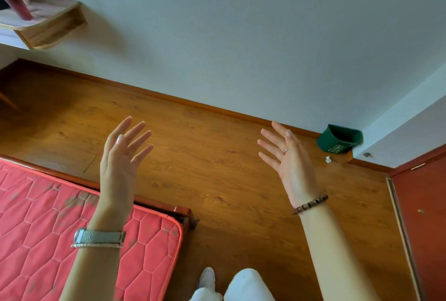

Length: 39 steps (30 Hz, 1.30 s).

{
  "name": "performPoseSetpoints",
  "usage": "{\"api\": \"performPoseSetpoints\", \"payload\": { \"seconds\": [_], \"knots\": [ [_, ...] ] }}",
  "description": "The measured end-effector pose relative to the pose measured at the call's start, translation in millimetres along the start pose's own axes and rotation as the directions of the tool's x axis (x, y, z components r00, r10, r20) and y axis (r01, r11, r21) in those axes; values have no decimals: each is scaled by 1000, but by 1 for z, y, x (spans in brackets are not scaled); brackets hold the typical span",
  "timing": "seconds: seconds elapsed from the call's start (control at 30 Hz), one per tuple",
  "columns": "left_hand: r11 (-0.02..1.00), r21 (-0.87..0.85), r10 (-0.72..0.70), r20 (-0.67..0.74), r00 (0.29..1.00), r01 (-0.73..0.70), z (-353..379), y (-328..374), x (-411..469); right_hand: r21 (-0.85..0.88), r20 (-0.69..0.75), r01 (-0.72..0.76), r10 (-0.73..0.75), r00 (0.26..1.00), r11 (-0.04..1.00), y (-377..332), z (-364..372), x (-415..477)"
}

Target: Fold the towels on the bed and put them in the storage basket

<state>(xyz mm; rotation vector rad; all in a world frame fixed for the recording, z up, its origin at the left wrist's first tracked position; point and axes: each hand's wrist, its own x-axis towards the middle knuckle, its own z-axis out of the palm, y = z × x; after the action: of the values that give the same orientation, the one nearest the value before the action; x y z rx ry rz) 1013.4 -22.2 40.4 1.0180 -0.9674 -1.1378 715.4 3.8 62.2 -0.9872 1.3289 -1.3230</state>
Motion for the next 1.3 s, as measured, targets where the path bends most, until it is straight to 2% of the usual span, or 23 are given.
{"api": "performPoseSetpoints", "payload": {
  "seconds": [0.27, 0.77, 0.87, 1.03, 1.3],
  "knots": [
    [998, 42, 55, -40, 998, -53, 40, -15, 74, 35, 48, -17, 15, 999, 999, 6, -13, 98],
    [992, 76, 125, -337, 933, -105, 115, -52, 192, -20, 307, -109, 110, 945, 994, -5, -32, 332],
    [991, 85, 131, -407, 904, -105, 109, -48, 207, -37, 363, -131, 135, 922, 991, -5, -17, 367],
    [988, 85, 155, -559, 814, -129, 84, -43, 226, -62, 477, -147, 158, 865, 987, 0, 31, 412],
    [987, 106, 160, -642, 750, -120, 35, -48, 272, -102, 603, -104, 145, 785, 989, 3, 122, 464]
  ]
}}
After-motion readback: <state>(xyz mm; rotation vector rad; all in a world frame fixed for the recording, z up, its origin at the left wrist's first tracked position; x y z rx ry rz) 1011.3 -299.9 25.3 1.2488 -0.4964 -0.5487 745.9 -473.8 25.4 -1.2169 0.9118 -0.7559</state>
